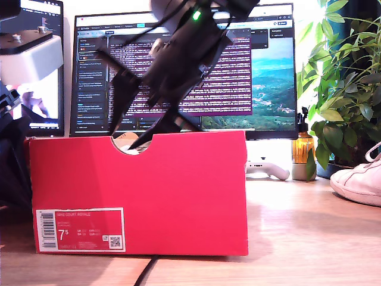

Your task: Pack the white shoes by picking the first shoe and placing it inside the red shoebox, left side, then picking and rotating the second shoe and placing it in the shoebox

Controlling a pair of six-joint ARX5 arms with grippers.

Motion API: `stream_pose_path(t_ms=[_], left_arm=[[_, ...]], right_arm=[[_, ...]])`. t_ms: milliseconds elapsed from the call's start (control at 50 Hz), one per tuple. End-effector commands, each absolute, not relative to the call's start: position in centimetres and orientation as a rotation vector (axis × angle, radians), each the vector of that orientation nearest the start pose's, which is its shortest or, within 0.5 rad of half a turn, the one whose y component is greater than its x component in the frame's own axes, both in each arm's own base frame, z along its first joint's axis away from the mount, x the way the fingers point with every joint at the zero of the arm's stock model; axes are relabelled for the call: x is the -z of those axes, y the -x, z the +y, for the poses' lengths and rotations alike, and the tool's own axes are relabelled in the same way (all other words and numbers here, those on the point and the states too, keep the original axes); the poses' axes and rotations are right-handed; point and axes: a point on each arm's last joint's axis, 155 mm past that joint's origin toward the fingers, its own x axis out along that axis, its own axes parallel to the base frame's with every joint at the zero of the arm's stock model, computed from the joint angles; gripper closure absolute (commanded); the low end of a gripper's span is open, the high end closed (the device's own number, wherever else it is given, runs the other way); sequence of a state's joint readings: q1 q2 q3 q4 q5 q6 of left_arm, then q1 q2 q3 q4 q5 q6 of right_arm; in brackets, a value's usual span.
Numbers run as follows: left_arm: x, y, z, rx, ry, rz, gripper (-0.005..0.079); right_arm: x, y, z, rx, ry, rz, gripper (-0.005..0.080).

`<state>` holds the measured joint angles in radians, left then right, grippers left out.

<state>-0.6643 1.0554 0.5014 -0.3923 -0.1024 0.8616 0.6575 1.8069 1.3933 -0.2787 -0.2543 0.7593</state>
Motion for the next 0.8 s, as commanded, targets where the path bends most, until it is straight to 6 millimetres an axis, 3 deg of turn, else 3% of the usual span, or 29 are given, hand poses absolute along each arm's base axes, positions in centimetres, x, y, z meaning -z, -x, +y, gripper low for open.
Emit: stream_pose_path(t_ms=[0, 140, 240, 360, 500, 640, 780], left_arm=[[-5.4, -23.0, -15.9, 0.899, -1.12, 0.619, 0.07], [-5.4, -22.9, -16.0, 0.901, -1.119, 0.619, 0.07], [-5.4, -22.9, -16.0, 0.902, -1.118, 0.619, 0.07], [-5.4, -22.9, -16.0, 0.904, -1.118, 0.618, 0.07], [-5.4, -22.9, -16.0, 0.904, -1.117, 0.618, 0.07], [-5.4, -22.9, -16.1, 0.908, -1.115, 0.617, 0.07], [-5.4, -22.9, -16.1, 0.908, -1.115, 0.617, 0.07]], right_arm=[[-20.4, -39.6, 34.0, -0.581, -0.596, 0.907, 0.0469], [-22.3, -38.9, 31.7, -0.649, -0.682, 0.979, 0.0469], [-22.1, -39.1, 28.9, -0.576, -0.714, 1.019, 0.0469], [-19.2, -39.3, 23.7, -0.238, -0.729, 1.069, 0.0469], [-16.0, -36.9, 17.2, 0.173, -0.707, 1.131, 0.0469], [-15.3, -34.5, 11.8, 0.463, -0.66, 1.112, 0.0469], [-15.6, -29.3, 5.1, 0.831, -0.617, 1.105, 0.0471]])
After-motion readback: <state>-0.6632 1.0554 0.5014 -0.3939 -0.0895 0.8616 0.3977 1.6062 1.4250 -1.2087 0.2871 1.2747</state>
